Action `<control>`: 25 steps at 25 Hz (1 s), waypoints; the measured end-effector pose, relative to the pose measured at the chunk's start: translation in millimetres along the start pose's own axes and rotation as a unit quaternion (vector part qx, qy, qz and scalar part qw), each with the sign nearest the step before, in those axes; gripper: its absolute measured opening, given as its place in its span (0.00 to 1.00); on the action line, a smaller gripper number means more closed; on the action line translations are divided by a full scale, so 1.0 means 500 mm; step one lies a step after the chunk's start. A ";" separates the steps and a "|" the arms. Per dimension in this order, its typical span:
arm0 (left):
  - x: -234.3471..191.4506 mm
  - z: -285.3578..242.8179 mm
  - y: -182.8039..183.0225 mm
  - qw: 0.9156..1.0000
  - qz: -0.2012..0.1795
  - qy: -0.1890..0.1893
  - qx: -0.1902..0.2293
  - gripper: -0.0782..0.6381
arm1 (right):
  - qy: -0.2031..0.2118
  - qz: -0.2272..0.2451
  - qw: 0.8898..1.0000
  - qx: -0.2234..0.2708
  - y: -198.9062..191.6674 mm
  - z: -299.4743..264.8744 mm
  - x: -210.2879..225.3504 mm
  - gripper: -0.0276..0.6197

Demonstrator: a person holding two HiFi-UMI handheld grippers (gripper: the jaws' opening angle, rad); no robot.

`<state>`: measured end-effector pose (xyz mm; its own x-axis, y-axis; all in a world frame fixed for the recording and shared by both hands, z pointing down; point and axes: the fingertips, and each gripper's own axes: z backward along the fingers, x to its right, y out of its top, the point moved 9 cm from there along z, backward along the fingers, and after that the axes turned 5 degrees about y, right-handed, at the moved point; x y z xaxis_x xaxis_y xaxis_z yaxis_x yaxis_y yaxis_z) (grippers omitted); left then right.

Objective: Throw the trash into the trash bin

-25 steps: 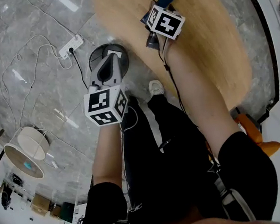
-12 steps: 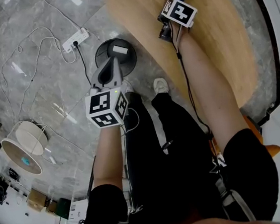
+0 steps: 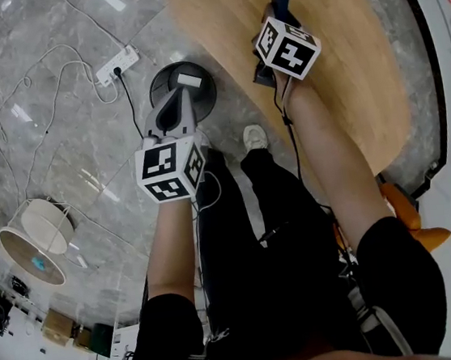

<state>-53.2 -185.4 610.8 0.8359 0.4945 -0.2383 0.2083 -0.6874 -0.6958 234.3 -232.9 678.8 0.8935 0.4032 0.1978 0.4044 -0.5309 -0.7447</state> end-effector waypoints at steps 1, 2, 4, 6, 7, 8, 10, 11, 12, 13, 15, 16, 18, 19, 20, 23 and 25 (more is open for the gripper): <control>-0.001 0.001 0.003 1.000 0.001 -0.001 0.002 0.13 | 0.010 0.008 1.000 0.013 0.004 0.017 -0.007 0.19; -0.001 0.002 0.005 1.000 0.001 -0.002 0.004 0.13 | 0.019 0.014 0.999 0.025 0.008 0.037 -0.014 0.19; -0.003 0.005 0.007 1.000 0.004 -0.003 0.007 0.13 | 0.028 0.024 0.998 0.047 0.015 0.081 -0.027 0.19; -0.004 0.009 0.007 1.000 0.006 -0.003 0.009 0.13 | 0.033 0.030 0.997 0.065 0.015 0.124 -0.036 0.19; -0.004 0.010 0.006 1.000 0.007 -0.003 0.009 0.13 | 0.036 0.032 0.996 0.071 0.011 0.146 -0.039 0.19; -0.004 0.011 0.003 1.000 0.008 -0.004 0.009 0.13 | 0.037 0.035 0.996 0.075 0.005 0.168 -0.040 0.19; -0.004 0.012 -0.002 1.000 0.010 -0.005 0.008 0.13 | 0.040 0.044 0.995 0.081 -0.014 0.215 -0.042 0.19; -0.004 0.013 -0.005 1.000 0.011 -0.006 0.008 0.13 | 0.041 0.049 0.995 0.081 -0.025 0.238 -0.043 0.19; -0.004 0.015 -0.007 1.000 0.011 -0.007 0.007 0.13 | 0.044 0.051 0.995 0.078 -0.038 0.258 -0.044 0.19; -0.005 0.016 -0.009 1.000 0.011 -0.008 0.007 0.13 | 0.048 0.049 0.995 0.073 -0.051 0.274 -0.045 0.19; -0.006 0.017 -0.012 1.000 0.010 -0.010 0.008 0.13 | 0.057 0.044 0.996 0.060 -0.075 0.297 -0.050 0.19; -0.007 0.017 -0.015 1.000 0.009 -0.011 0.008 0.13 | 0.061 0.044 0.996 0.056 -0.085 0.304 -0.054 0.19; -0.011 0.019 -0.020 1.000 0.010 -0.012 0.008 0.13 | 0.065 0.045 0.996 0.047 -0.102 0.312 -0.063 0.19; -0.014 0.021 -0.023 1.000 0.011 -0.012 0.007 0.13 | 0.067 0.046 0.996 0.043 -0.109 0.315 -0.067 0.19; -0.016 0.024 -0.027 1.000 0.012 -0.011 0.007 0.13 | 0.068 0.046 0.996 0.041 -0.115 0.317 -0.072 0.19; -0.030 0.034 -0.041 1.000 0.019 -0.007 0.004 0.13 | 0.074 0.052 0.995 0.034 -0.128 0.322 -0.092 0.19; -0.045 0.038 -0.052 1.000 0.024 -0.003 0.001 0.13 | 0.085 0.064 0.994 0.031 -0.140 0.322 -0.115 0.19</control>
<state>-87.3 -168.5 621.3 0.8414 0.4643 -0.2764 0.1667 -0.7097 -0.6845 123.3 -98.9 616.6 0.9588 0.2016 0.1999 0.2779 -0.5212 -0.8070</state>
